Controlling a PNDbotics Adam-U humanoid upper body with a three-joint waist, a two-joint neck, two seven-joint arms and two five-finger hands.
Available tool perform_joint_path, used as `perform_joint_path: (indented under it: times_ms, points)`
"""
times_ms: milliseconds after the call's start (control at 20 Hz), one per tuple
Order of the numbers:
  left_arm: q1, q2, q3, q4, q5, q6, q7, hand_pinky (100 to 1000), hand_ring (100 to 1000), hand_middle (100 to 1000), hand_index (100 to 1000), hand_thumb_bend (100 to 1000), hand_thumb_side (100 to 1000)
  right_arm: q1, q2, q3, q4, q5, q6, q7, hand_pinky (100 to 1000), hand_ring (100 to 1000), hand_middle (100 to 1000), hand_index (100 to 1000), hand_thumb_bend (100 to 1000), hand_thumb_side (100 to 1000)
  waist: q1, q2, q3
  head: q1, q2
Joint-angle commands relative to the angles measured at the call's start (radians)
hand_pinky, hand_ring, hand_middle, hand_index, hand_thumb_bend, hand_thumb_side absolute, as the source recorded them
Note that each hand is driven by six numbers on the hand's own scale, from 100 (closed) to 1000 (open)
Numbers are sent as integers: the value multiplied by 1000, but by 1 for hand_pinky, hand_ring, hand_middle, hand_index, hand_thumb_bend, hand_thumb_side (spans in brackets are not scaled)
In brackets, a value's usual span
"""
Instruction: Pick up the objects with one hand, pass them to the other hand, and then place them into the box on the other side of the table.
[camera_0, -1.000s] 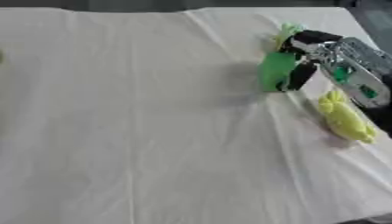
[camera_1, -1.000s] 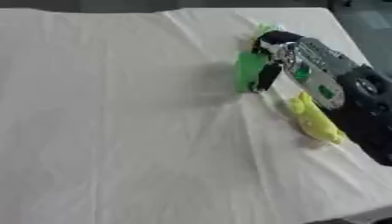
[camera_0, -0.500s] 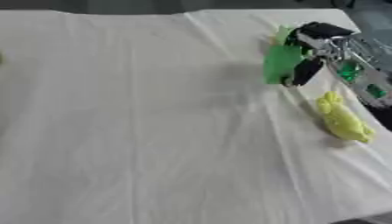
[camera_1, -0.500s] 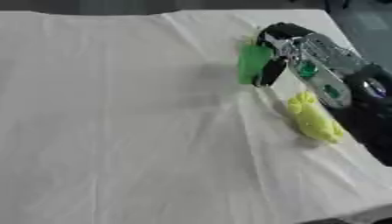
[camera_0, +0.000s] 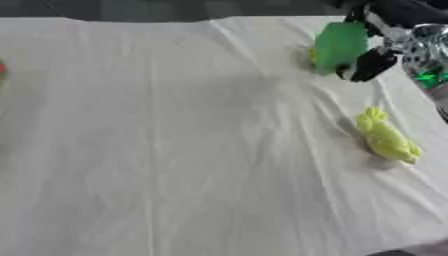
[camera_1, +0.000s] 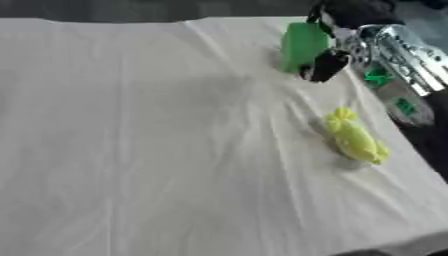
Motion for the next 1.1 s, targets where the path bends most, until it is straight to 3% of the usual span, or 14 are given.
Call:
perform_joint_path:
  times_ms: [50, 250, 500, 750, 950, 1100]
  points:
    - [-6, 21, 15, -16, 3, -3, 12, 639, 736, 806, 749, 200, 807, -3, 2, -36, -40, 20, 266, 206, 799, 625, 464, 558, 336, 100, 1, -30, -3, 11, 0]
    - [-4, 23, 18, -16, 3, -4, 16, 639, 735, 806, 748, 200, 806, 8, 36, -45, -42, -52, 266, 65, 787, 598, 455, 554, 296, 100, 1, -32, -7, 23, 0]
    - [-4, 23, 21, -18, 3, -6, 17, 640, 735, 805, 748, 200, 802, 35, 72, -45, -42, -245, 266, -180, 784, 577, 443, 549, 249, 100, 2, -34, -10, 39, -5]
    - [-8, 20, 25, -23, 2, -9, 17, 641, 735, 805, 749, 199, 797, 66, 111, -12, -42, -536, 266, -523, 793, 562, 433, 544, 208, 100, 4, -38, -11, 58, -11]
    - [-16, 14, 22, -28, 1, -9, 5, 641, 735, 804, 749, 199, 792, 68, 132, 48, -42, -805, 266, -843, 788, 551, 426, 542, 184, 100, 9, -40, -10, 68, -11]
    - [-24, 7, 25, -32, 3, -11, 1, 641, 735, 804, 749, 200, 787, 55, 139, 99, -42, -968, 266, -1028, 776, 541, 424, 541, 176, 100, 11, -42, -7, 68, -9]
